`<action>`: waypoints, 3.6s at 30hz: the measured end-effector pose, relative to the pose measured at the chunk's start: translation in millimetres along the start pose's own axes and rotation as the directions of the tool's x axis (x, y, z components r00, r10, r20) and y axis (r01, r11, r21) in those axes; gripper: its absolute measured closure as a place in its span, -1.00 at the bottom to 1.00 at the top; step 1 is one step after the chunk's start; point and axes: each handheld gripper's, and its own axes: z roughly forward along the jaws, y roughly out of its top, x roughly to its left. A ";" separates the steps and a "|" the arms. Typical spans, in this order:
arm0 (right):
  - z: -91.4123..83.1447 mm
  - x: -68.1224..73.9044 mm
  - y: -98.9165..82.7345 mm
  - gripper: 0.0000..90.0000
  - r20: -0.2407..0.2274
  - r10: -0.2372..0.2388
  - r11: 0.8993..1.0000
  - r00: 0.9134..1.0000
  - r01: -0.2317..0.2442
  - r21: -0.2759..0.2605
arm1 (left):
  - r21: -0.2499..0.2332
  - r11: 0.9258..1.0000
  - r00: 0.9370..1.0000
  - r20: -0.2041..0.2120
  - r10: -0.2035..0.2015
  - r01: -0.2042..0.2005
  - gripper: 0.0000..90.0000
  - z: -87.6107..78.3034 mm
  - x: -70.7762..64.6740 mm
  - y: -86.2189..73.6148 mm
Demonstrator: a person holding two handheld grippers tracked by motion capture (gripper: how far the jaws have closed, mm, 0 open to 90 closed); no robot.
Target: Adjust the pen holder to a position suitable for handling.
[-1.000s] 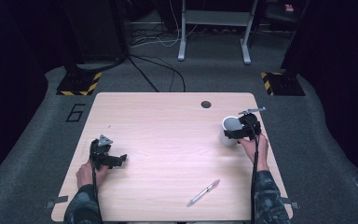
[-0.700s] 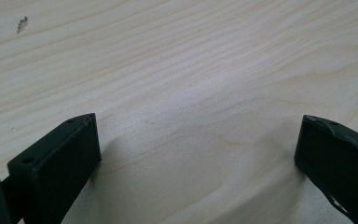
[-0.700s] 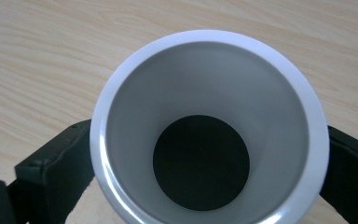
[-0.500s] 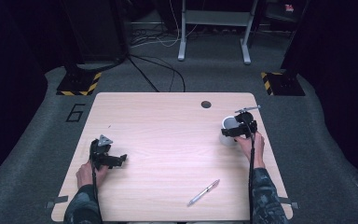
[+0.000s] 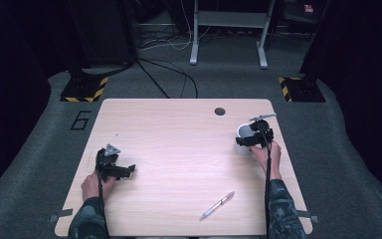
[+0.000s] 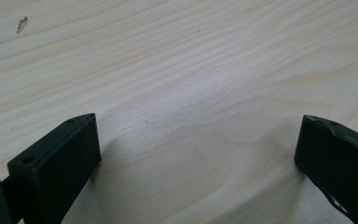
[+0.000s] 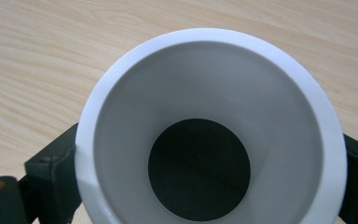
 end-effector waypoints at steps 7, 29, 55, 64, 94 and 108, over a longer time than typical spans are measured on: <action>0.0 2.5 0.1 -0.88 0.030 -0.025 1.000 0.999 0.026 -0.016 | 0.000 1.000 1.000 0.000 0.000 0.000 -0.99 0.0 0.0 0.0; -1.5 3.6 0.1 -0.87 0.037 -0.038 0.999 0.999 0.039 -0.022 | 0.002 1.000 1.000 -0.001 -0.003 0.003 -0.99 -0.1 -0.1 0.2; -20.9 26.7 14.2 -0.87 -0.035 -0.113 0.993 0.993 0.111 -0.046 | 0.001 1.000 1.000 0.000 0.001 -0.001 -0.99 0.0 0.1 0.0; -22.0 35.2 15.5 -0.87 -0.112 -0.144 0.988 0.983 0.137 -0.068 | 0.000 1.000 1.000 0.000 0.000 0.000 -0.99 0.0 0.1 0.0; -13.4 103.6 26.4 -0.87 -0.245 -0.321 0.947 0.915 0.309 -0.085 | 0.002 1.000 1.000 -0.003 -0.003 0.003 -0.99 -0.1 -0.1 0.2; 3.7 145.5 29.5 -0.87 -0.274 -0.369 0.928 0.888 0.366 -0.064 | 0.002 1.000 1.000 -0.003 -0.004 0.004 -0.99 -0.1 -0.1 0.1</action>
